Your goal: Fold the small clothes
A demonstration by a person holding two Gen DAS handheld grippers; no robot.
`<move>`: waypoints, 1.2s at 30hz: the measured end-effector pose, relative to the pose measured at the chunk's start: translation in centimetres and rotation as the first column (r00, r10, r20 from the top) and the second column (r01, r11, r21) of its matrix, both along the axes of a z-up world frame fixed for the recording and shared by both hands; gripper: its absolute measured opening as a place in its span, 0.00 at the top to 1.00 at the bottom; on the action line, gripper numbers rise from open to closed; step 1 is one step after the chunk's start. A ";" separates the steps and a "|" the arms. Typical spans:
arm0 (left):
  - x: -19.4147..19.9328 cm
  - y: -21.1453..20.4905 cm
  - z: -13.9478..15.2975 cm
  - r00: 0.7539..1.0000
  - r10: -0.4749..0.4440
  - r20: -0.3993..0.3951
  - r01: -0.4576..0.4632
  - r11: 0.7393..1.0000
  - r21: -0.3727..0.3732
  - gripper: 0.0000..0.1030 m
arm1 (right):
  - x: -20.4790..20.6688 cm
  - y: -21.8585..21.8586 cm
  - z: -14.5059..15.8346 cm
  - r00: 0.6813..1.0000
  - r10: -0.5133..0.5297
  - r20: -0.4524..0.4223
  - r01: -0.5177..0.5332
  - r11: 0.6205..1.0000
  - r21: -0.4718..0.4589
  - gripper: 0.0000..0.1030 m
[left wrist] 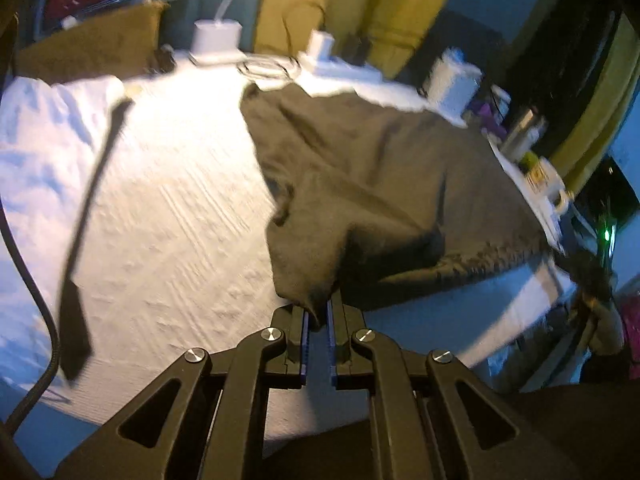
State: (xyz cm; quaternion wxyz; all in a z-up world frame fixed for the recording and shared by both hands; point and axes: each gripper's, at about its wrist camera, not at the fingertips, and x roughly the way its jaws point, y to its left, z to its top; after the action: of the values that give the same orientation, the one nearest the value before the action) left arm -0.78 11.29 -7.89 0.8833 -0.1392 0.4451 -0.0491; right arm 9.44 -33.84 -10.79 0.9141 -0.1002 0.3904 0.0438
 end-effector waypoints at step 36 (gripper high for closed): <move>1.4 2.1 -3.4 0.993 -0.054 -0.105 0.056 0.998 0.012 0.93 | -1.7 5.3 -0.5 0.995 0.098 0.015 -0.099 0.989 0.108 0.42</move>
State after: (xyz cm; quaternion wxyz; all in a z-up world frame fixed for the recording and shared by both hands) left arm 0.64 13.40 -11.34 0.8582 -0.1226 0.4945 -0.0626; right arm 7.77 -28.59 -11.26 0.9168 -0.0696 0.3776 0.1096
